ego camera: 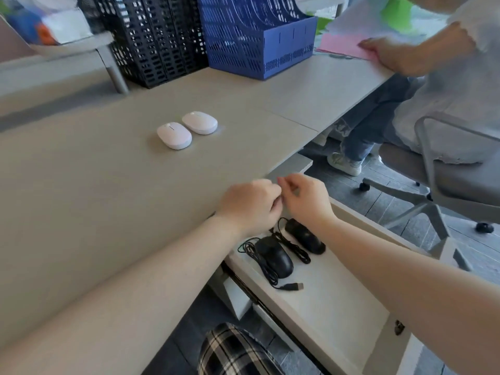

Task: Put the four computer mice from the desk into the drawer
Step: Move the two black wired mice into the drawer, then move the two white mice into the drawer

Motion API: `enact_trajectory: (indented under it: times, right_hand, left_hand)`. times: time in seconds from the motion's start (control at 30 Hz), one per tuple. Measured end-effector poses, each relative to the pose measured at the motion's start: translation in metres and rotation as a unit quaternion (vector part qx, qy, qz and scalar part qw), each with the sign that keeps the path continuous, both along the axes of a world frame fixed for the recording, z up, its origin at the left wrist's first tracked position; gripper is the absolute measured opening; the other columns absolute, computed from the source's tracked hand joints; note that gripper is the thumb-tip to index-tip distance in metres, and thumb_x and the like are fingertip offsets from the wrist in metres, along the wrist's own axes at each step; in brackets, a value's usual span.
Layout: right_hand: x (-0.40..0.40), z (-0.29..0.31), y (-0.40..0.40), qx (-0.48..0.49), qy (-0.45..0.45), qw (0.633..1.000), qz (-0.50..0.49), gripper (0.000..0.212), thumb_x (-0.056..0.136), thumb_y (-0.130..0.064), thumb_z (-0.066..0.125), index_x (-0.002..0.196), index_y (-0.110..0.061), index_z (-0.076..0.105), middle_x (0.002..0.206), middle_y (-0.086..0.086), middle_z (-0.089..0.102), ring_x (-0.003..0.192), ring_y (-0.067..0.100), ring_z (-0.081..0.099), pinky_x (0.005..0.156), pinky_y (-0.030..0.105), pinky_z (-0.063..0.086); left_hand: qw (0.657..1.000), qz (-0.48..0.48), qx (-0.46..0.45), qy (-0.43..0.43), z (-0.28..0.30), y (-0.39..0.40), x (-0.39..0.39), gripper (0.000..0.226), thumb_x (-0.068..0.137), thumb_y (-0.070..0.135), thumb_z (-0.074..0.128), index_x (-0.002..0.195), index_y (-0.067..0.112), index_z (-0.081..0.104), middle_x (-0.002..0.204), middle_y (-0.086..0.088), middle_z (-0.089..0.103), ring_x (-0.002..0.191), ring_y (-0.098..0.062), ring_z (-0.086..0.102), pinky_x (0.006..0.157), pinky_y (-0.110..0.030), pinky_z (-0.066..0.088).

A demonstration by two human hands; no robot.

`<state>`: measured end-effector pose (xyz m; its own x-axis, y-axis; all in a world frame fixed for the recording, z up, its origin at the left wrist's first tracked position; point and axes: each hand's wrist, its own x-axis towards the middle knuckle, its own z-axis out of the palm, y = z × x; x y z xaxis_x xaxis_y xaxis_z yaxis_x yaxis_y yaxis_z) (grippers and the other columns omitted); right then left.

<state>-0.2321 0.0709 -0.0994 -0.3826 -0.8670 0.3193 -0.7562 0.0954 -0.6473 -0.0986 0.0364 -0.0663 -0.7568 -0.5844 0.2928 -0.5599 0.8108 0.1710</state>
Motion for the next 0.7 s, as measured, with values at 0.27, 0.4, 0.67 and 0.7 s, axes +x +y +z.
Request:
enact_trajectory:
  times: [0.27, 0.4, 0.67, 0.7]
  right_hand:
    - [0.04, 0.032, -0.064, -0.073, 0.024, 0.997, 0.013, 0.024, 0.092, -0.029, 0.055, 0.097, -0.01, 0.067, 0.097, 0.004, 0.069, 0.099, 0.025, 0.059, 0.081, 0.031, 0.044]
    - [0.046, 0.041, -0.111, 0.032, 0.074, 0.997, 0.018, 0.042, 0.091, -0.039, 0.052, 0.127, -0.017, 0.054, 0.128, 0.003, 0.06, 0.123, 0.026, 0.049, 0.095, 0.033, 0.041]
    - [0.056, 0.057, -0.185, 0.127, 0.094, 0.985, 0.068, 0.069, 0.087, -0.051, 0.053, 0.143, -0.016, 0.034, 0.146, 0.008, 0.044, 0.135, 0.03, 0.039, 0.106, 0.041, 0.036]
    - [0.061, 0.056, -0.192, 0.122, 0.092, 0.985, 0.076, 0.068, 0.087, -0.051, 0.054, 0.142, -0.015, 0.035, 0.145, 0.009, 0.046, 0.134, 0.03, 0.04, 0.104, 0.041, 0.037]
  left_hand:
    - [0.966, 0.216, 0.029, 0.138, 0.021, -0.071, 0.04, 0.029, 0.085, 0.024, 0.055, 0.109, 0.009, 0.061, 0.117, -0.011, 0.057, 0.11, -0.031, 0.051, 0.084, -0.041, 0.048]
    - [0.938, 0.317, 0.057, 0.124, 0.012, -0.118, 0.065, 0.055, 0.083, 0.039, 0.061, 0.127, 0.011, 0.046, 0.14, -0.011, 0.039, 0.128, -0.03, 0.037, 0.095, -0.04, 0.041]
    - [0.911, 0.386, 0.134, 0.055, 0.005, -0.175, 0.084, 0.1, 0.068, 0.075, 0.054, 0.147, 0.03, 0.014, 0.16, -0.012, 0.001, 0.146, -0.035, 0.003, 0.117, -0.045, 0.019]
    - [0.911, 0.386, 0.14, 0.042, 0.006, -0.179, 0.084, 0.1, 0.068, 0.078, 0.051, 0.148, 0.032, 0.012, 0.161, -0.011, -0.001, 0.146, -0.037, 0.001, 0.118, -0.045, 0.016]
